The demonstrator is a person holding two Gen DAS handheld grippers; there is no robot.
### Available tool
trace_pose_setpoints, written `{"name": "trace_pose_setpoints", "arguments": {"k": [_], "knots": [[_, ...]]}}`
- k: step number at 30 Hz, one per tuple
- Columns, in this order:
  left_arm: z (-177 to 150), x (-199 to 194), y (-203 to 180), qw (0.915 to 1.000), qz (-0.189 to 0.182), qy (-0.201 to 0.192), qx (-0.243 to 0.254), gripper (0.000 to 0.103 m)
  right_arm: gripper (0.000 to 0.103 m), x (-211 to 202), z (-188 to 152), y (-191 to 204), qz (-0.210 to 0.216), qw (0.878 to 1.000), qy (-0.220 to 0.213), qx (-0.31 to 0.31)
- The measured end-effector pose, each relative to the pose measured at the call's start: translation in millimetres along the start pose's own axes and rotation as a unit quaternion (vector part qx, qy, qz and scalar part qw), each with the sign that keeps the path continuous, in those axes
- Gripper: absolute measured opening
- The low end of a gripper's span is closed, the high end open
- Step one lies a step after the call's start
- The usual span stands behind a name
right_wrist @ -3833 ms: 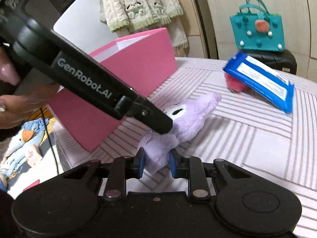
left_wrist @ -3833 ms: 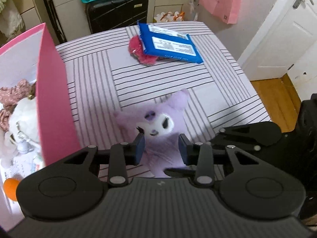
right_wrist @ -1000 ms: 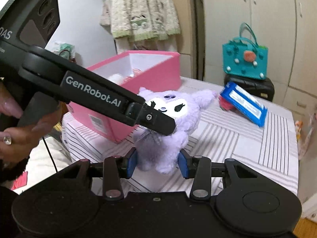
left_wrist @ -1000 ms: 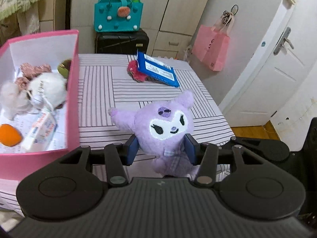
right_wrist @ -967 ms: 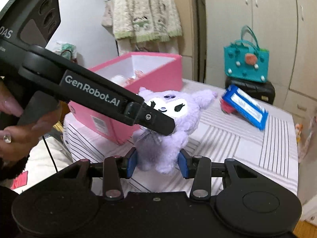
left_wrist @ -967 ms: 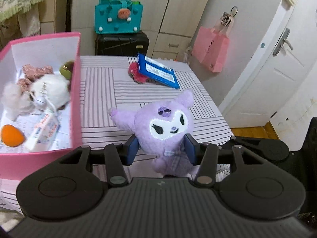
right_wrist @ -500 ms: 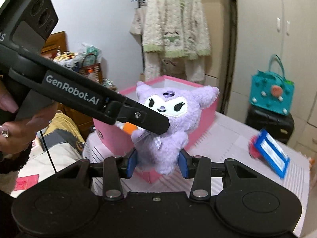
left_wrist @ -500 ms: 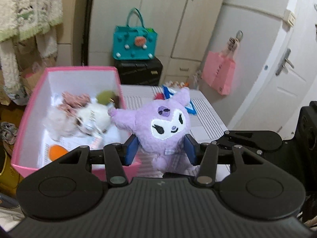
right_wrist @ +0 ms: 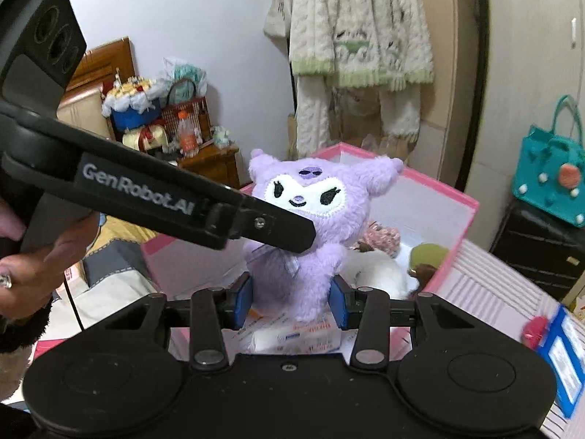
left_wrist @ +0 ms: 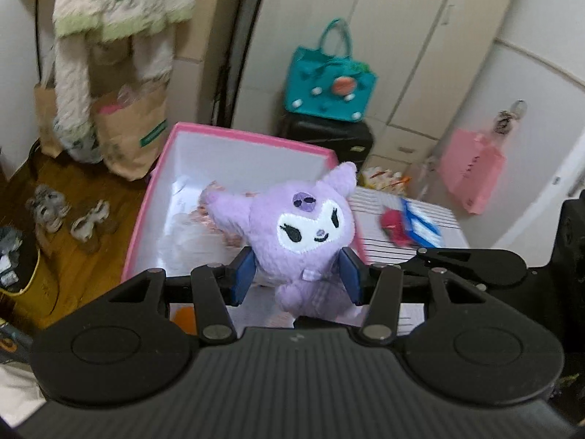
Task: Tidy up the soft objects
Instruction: 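Carry the purple plush with both tools over the pink box and release it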
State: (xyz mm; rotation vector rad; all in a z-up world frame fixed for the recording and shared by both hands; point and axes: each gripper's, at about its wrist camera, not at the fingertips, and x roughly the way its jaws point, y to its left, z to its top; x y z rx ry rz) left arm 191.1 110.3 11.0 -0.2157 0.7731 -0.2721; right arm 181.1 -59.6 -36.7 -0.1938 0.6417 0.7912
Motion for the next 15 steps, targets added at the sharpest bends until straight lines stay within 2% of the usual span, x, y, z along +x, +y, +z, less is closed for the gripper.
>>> {"name": "trace_pose_setpoints", "arguments": {"k": [6,9,15], "knots": [[8.0,39.5,29.1,0.9987,0.016,0.041,-0.027,0.047,0.048,47.3,11.0,-13.3,0.021,0.998,0.054,0.031],[4.5,45.8,35.0,0.9984,0.019,0.051,-0.018,0.047,0.047,58.1,11.0,-22.7,0.056,0.994,0.07,0.065],[1.9,49.8,38.9,0.9975,0.022,0.068,0.001,0.049,0.049,71.4,7.1,-14.4,0.046,0.993,0.093,0.048]]}}
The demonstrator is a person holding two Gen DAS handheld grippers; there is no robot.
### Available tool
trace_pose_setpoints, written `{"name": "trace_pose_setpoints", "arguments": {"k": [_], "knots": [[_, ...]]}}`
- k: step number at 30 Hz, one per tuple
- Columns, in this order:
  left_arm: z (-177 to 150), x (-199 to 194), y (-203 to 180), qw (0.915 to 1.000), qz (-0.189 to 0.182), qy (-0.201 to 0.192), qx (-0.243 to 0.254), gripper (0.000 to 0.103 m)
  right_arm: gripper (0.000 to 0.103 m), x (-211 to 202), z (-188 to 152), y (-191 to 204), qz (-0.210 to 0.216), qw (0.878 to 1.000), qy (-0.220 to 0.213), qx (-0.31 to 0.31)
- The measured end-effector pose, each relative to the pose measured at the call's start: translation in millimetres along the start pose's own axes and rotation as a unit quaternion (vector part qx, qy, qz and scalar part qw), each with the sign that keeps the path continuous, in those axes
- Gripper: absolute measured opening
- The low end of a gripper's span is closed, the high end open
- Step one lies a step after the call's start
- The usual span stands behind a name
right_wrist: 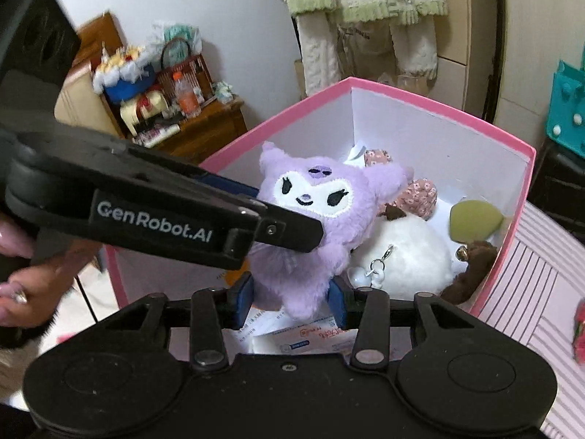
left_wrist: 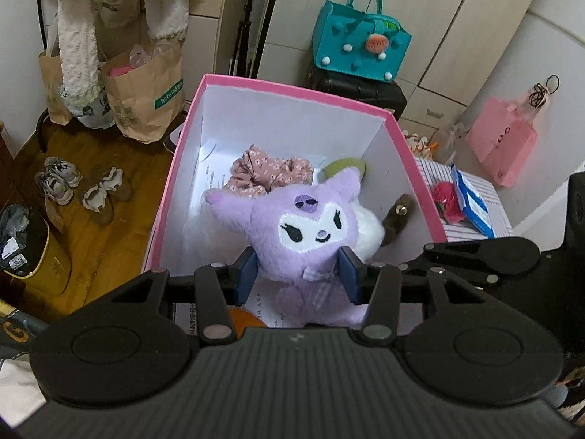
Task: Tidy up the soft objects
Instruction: 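Carry the purple plush with both tools over the pink box and release it, then move both tools from the box to the blue wet-wipe pack on the table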
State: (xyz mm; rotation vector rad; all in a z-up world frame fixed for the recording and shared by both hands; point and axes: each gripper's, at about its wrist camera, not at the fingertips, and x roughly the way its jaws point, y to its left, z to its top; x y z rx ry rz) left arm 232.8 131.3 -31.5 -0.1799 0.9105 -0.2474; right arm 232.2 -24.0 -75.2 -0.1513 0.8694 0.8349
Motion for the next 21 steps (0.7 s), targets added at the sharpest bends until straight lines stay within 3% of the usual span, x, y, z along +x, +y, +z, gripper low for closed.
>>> {"name": "trace_pose_setpoints", "arguments": {"k": [5,11,21], "knots": [[-3.5,-10.9,-2.9,0.9973,0.06,-0.032,0.029,0.057,0.062,0.5,0.1,8.4,-0.039,0.999,0.007,-0.032],[-7.2,-44.4,-5.5,0.9959,0.052,-0.044,0.058,0.057,0.064,-29.0,-7.1,14.5,-0.043,0.998,-0.01,-0.04],[-21.6,-89.3,-28.8,0.9921,0.049,-0.023,0.113,0.058,0.066,-99.6,-22.4,19.2,-0.045,0.998,-0.038,-0.036]]}}
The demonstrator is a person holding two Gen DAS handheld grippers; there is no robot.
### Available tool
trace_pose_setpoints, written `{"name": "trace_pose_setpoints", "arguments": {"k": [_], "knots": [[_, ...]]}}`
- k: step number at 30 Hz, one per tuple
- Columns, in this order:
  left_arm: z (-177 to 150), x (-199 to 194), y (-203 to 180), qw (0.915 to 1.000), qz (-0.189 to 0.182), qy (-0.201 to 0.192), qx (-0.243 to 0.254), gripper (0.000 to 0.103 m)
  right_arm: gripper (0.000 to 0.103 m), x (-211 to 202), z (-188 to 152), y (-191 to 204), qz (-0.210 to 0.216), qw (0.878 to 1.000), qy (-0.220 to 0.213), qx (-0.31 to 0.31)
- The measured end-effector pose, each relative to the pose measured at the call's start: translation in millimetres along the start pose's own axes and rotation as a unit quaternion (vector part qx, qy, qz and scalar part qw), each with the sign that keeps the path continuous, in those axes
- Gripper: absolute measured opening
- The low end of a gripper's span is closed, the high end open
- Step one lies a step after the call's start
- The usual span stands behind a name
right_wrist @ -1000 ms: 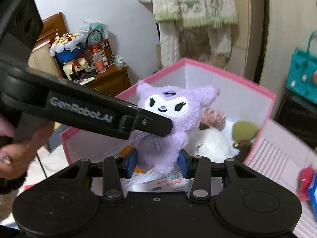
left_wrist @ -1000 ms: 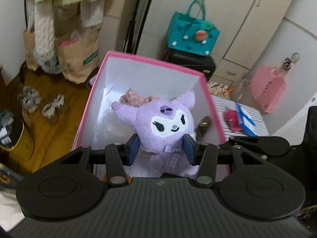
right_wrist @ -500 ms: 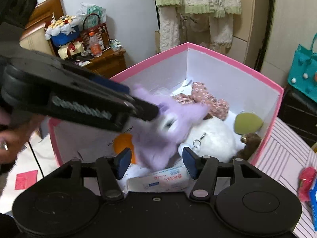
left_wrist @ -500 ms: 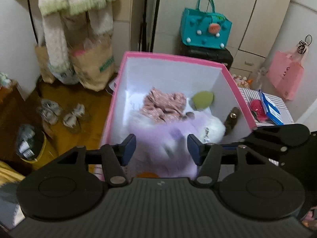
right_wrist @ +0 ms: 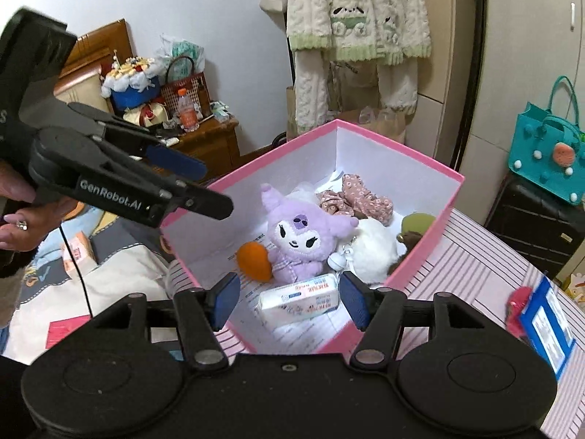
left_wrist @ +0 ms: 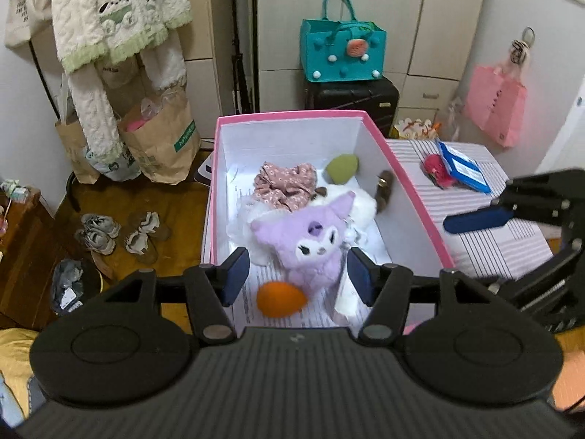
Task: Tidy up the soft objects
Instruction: 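Move both tools from the box to the blue wet-wipe pack on the table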
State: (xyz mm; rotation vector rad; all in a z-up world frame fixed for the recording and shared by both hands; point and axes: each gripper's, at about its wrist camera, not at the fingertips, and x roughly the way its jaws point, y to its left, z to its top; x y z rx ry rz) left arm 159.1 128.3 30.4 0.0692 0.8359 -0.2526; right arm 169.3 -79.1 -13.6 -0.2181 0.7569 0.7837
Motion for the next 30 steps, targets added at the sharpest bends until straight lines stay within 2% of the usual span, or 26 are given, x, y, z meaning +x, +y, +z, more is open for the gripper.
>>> {"name": "trace_pose_setpoints", "arguments": {"k": [10,15,18,22,30], "knots": [[-7.4,-28.4,-28.5,0.9991,-0.018,0.018,0.035,0.062,0.068,-52.2,-17.8,-4.8,0.003,1.0,-0.018,0.014],[-7.5,-33.8,-47.0,0.9984,-0.023,0.022,0.047,0.063,0.069,-72.3,-29.3,-6.4,-0.011,1.0,-0.027,0.009],[-5.7,-32.3,-61.8,0.9978,-0.021,0.025,0.058,0.063,0.07,-84.2,-35.4,-10.9,-0.01,0.999,-0.033,0.012],[-3.4,-24.6,-79.8,0.9975,-0.023,0.024,0.062,0.064,0.07,-95.2,-46.0,-13.8,-0.043,0.998,-0.052,0.004],[1.8,-7.2,-125.0,0.9946,-0.046,0.025,0.09,0.065,0.071,-108.7,-67.8,-35.7,-0.047,0.998,-0.051,0.004]]}}
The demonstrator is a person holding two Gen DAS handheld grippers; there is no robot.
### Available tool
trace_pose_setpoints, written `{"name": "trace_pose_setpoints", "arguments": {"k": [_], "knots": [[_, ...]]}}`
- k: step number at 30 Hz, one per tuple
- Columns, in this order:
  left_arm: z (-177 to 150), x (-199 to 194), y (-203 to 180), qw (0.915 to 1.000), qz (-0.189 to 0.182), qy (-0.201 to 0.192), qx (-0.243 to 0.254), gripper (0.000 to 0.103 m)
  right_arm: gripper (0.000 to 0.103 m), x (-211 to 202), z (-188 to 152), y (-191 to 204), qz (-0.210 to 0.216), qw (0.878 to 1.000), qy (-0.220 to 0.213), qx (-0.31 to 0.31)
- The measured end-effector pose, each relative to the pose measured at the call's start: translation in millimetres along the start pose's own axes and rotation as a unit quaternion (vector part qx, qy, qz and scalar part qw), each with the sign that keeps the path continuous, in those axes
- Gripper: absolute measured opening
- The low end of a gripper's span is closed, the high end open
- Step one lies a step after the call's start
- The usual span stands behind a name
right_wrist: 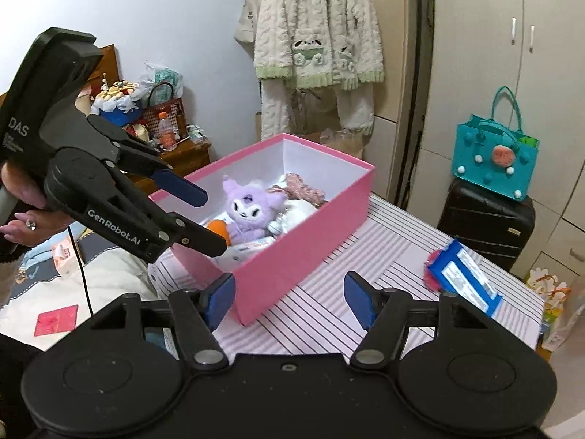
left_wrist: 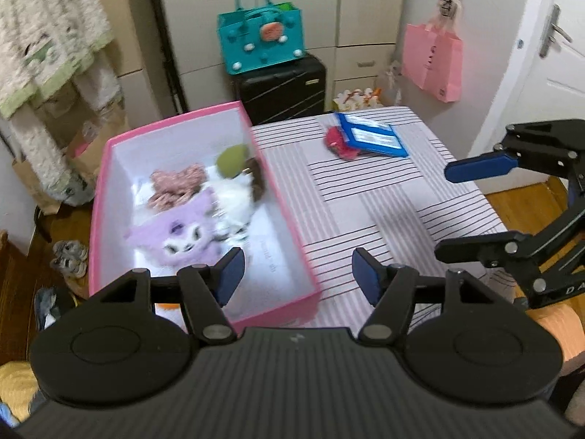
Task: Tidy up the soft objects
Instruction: 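Move both tools from the box to the blue wet-wipe pack on the table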
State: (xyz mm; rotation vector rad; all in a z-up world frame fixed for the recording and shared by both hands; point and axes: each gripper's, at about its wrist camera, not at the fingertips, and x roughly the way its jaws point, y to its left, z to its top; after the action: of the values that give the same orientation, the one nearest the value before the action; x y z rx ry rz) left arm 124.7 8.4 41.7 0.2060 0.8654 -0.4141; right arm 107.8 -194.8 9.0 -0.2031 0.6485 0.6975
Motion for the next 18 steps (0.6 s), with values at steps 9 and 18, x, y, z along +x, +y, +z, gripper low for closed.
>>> {"name": "trace_pose_setpoints", "arguments": {"k": [9,18], "knots": [[23.4,32.1,-42.9,0.9994,-0.031,-0.01,0.017,0.069,0.073,-8.3,-22.0,-42.9,-0.038,0.999,-0.005,0.005],[42.2,60.7,-75.9,0.9965,-0.012,-0.083,-0.005,0.07,0.077,-1.8,-42.2,-103.7,-0.037,0.998,-0.014,0.042]]}}
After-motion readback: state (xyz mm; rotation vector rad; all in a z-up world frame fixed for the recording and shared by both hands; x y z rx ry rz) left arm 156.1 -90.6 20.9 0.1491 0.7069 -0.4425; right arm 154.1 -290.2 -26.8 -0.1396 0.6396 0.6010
